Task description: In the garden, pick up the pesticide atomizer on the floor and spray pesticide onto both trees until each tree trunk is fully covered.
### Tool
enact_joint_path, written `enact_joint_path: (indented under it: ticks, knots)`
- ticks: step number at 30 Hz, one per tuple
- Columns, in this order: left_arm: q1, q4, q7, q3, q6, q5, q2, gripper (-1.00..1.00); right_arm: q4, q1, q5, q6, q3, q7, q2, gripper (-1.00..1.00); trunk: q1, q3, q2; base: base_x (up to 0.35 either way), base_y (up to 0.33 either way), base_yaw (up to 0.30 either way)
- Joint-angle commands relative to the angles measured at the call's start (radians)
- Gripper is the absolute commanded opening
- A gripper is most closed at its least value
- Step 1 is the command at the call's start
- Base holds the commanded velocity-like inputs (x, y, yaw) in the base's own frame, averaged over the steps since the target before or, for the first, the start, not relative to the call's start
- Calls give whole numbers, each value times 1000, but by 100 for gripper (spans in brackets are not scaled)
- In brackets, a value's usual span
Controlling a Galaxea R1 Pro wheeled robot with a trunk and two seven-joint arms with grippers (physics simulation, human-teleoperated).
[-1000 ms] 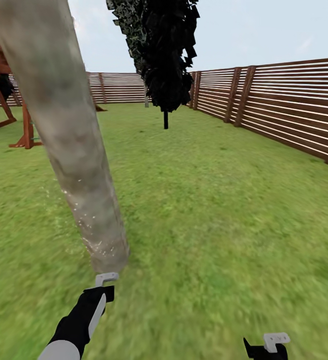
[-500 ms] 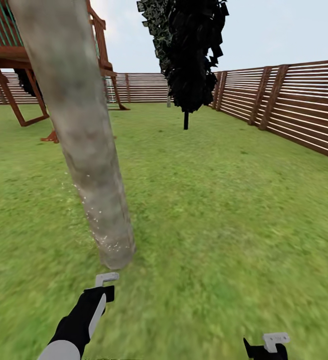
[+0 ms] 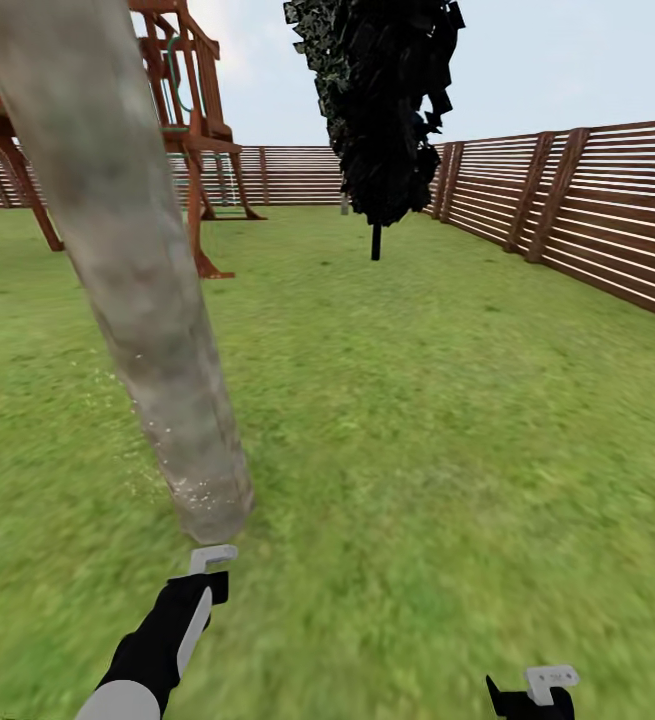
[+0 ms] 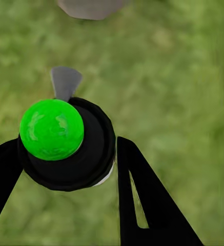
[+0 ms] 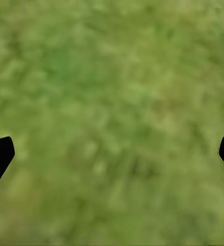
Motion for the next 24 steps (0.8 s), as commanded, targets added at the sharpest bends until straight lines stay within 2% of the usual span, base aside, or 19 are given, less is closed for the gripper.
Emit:
enact_joint_path:
  ticks: [1, 24]
  knots:
    - [0, 0, 0, 0, -1, 0, 0, -100, 0, 0, 0, 0, 0, 0, 0, 100, 0, 0, 0, 95, -271, 164]
    - [0, 1, -2, 0, -1, 0, -1, -100, 0, 0, 0, 0, 0, 0, 0, 100, 0, 0, 0, 95, -271, 271]
